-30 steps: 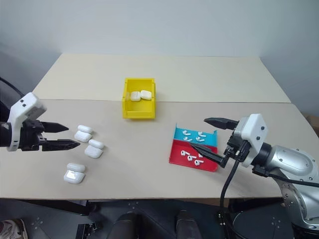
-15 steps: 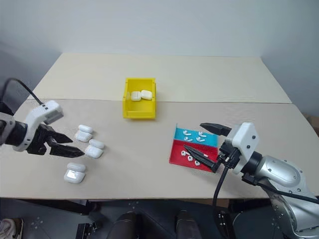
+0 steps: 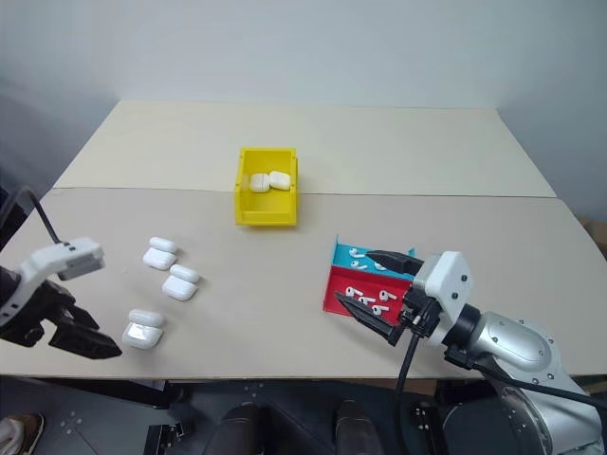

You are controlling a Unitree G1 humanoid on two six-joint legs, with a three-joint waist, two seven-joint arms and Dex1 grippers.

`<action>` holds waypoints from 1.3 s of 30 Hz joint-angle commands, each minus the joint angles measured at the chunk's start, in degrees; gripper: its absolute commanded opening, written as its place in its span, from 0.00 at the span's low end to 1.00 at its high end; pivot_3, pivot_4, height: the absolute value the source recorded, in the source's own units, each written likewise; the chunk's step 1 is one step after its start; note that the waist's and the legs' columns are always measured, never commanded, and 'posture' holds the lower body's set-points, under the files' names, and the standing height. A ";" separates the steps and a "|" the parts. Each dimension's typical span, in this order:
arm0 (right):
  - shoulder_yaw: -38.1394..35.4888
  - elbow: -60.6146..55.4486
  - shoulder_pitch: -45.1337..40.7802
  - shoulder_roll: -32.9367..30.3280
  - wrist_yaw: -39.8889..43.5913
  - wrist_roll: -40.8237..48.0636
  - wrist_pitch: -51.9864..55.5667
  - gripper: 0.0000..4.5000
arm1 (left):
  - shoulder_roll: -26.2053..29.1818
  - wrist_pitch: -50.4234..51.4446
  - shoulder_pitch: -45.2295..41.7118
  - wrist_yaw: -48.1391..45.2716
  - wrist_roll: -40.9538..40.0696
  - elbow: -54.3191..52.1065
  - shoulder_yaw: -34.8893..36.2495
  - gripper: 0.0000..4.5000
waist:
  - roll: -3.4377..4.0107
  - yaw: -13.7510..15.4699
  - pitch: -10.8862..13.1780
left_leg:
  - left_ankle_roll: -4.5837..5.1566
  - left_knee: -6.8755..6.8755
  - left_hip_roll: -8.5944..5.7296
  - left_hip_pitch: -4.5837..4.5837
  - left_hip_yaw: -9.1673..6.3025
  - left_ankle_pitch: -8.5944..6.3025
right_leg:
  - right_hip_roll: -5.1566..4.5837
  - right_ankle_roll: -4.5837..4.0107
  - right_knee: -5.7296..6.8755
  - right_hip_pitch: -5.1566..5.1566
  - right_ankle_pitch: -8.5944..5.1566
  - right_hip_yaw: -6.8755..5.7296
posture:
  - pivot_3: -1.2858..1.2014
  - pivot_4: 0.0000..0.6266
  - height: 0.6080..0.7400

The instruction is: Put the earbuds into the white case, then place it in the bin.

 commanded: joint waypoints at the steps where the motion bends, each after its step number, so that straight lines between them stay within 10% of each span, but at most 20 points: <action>1: 0.75 -2.07 -1.01 0.43 -0.21 0.56 -1.19 1.00 | 1.33 0.56 1.37 7.93 -7.32 2.37 3.00 0.99 | 0.00 -0.01 0.00 | 0.00 0.01 0.00 0.00 -0.01 0.00 | 0.00 0.00 0.02 0.00 0.00 0.00 | 0.52 0.24 1.00; 14: 2.52 -1.95 -1.63 1.63 -0.76 0.10 -1.40 1.00 | -4.46 0.56 3.80 52.03 -37.51 8.49 6.23 0.99 | -0.04 0.04 0.00 | 0.00 0.02 -0.01 0.02 -0.02 0.00 | -0.03 -0.01 0.03 0.04 0.02 -0.01 | 0.52 0.24 1.00; 20: 3.29 -2.12 -1.28 2.10 -1.04 -0.30 -1.69 1.00 | 1.72 -12.81 6.54 73.33 -61.01 9.14 0.89 0.99 | -0.05 -0.05 0.00 | -0.01 0.01 -0.01 0.04 -0.03 0.00 | -0.09 -0.02 0.04 0.03 0.03 0.00 | 0.52 0.24 1.00; 39: 4.33 -2.42 -1.73 3.33 -2.32 -0.92 -1.73 1.00 | -4.51 -15.23 -2.48 85.04 -61.79 9.32 -12.32 0.99 | -0.06 1.30 -0.01 | -0.18 -0.02 -0.06 0.13 0.01 0.09 | -0.05 -0.03 0.02 0.10 0.04 -0.01 | 0.52 0.24 1.00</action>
